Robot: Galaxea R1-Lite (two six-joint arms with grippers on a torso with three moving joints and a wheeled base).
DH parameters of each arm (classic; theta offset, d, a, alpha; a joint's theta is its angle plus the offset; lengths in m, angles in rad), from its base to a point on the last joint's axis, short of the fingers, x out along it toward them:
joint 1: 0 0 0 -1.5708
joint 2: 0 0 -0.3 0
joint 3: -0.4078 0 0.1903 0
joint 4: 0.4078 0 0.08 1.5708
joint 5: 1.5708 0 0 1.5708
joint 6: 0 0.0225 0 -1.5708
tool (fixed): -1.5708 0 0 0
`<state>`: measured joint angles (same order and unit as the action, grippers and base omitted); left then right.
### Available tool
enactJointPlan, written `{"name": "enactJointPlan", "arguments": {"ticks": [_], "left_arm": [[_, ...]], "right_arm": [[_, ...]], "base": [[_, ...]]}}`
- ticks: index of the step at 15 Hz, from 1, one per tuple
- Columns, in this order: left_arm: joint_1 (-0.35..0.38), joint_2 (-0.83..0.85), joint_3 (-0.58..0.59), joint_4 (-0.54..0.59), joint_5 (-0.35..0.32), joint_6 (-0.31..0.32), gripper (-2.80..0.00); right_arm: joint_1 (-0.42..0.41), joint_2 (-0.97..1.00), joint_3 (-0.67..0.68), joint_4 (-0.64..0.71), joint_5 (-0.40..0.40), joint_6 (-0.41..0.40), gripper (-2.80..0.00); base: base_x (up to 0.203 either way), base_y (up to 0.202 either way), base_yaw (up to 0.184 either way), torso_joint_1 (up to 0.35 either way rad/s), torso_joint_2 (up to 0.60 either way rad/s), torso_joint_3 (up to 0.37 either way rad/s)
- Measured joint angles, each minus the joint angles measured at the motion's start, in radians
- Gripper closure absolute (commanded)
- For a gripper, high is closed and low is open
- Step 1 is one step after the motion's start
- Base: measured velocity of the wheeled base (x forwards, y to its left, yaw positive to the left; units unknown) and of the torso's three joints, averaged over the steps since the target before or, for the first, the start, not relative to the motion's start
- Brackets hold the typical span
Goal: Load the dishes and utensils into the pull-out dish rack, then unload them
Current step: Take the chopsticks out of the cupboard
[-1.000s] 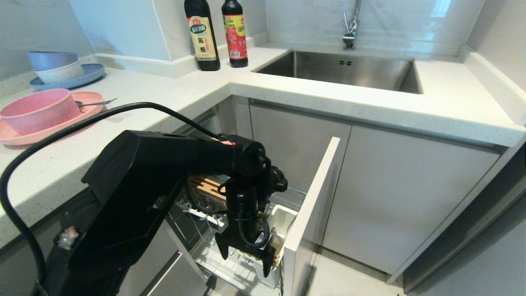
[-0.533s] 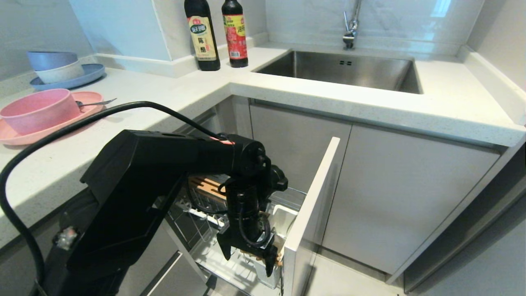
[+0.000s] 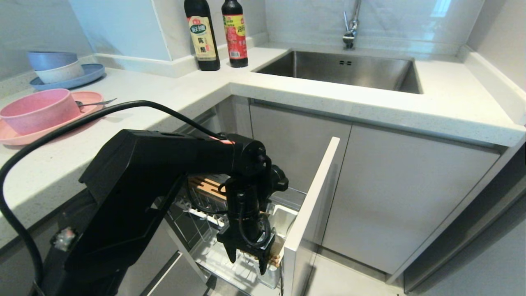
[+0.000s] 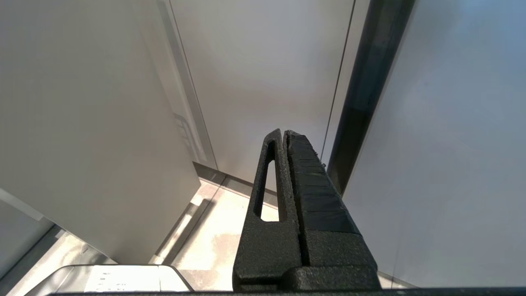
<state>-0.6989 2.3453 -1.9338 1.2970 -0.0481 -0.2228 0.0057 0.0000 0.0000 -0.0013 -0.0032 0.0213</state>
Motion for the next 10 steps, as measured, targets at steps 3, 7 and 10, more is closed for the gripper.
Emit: {"name": "enactJointPlan", "arguments": {"ticks": [3,7,10], "left_arm": [[0.0,0.0,0.0,0.0,0.0,0.0,0.0],[-0.004,0.0,0.0,0.0,-0.001,0.0,0.0],[-0.011,-0.001,0.001,0.004,-0.002,-0.002,0.0]], "right_arm": [[0.0,0.0,0.0,0.0,0.0,0.0,0.0],[0.0,0.0,0.0,0.0,0.0,0.0,0.0],[0.0,0.0,0.0,0.0,0.0,0.0,0.0]], "base": [[0.0,0.0,0.0,0.0,0.0,0.0],[0.0,0.0,0.0,0.0,0.0,0.0],[0.0,0.0,0.0,0.0,0.0,0.0]]}}
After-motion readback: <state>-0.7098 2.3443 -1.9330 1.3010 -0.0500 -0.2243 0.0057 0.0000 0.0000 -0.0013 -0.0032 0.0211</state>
